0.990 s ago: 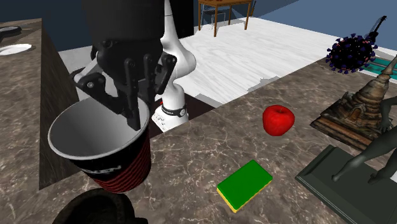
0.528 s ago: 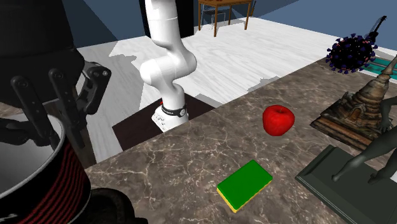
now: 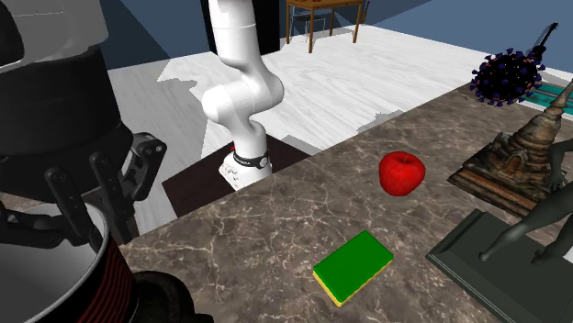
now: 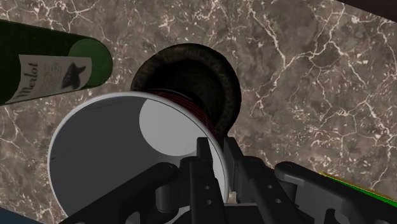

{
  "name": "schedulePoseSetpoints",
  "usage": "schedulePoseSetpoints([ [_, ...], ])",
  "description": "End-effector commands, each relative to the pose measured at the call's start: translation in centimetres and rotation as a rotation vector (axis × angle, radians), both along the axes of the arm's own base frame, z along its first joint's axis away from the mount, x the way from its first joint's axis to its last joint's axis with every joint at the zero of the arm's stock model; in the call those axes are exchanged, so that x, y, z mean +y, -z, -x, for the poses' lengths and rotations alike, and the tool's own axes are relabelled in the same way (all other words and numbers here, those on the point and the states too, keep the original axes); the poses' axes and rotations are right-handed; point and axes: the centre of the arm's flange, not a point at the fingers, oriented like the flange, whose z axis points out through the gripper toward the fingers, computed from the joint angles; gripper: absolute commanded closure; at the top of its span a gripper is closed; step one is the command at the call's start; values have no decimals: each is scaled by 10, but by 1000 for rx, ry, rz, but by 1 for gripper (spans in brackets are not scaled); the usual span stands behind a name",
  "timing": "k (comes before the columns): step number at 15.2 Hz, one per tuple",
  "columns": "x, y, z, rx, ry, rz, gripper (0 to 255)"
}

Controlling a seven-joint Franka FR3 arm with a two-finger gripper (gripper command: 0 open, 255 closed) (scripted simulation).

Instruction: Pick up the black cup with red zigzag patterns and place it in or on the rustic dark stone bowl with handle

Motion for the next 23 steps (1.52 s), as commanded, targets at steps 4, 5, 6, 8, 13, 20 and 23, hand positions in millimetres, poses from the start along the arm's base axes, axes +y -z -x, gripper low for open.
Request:
schedulePoseSetpoints([
  [4, -1, 26, 0, -1, 0, 1, 255],
  [5, -1, 32, 0, -1, 0, 1, 255],
  [6, -1, 37, 0, -1, 0, 1, 255],
  [8, -1, 48, 0, -1, 0, 1, 255],
  [13, -1, 60, 0, -1, 0, 1, 255],
  [20, -1, 60, 0, -1, 0, 1, 0],
  [23, -1, 60, 0, -1, 0, 1, 0],
])
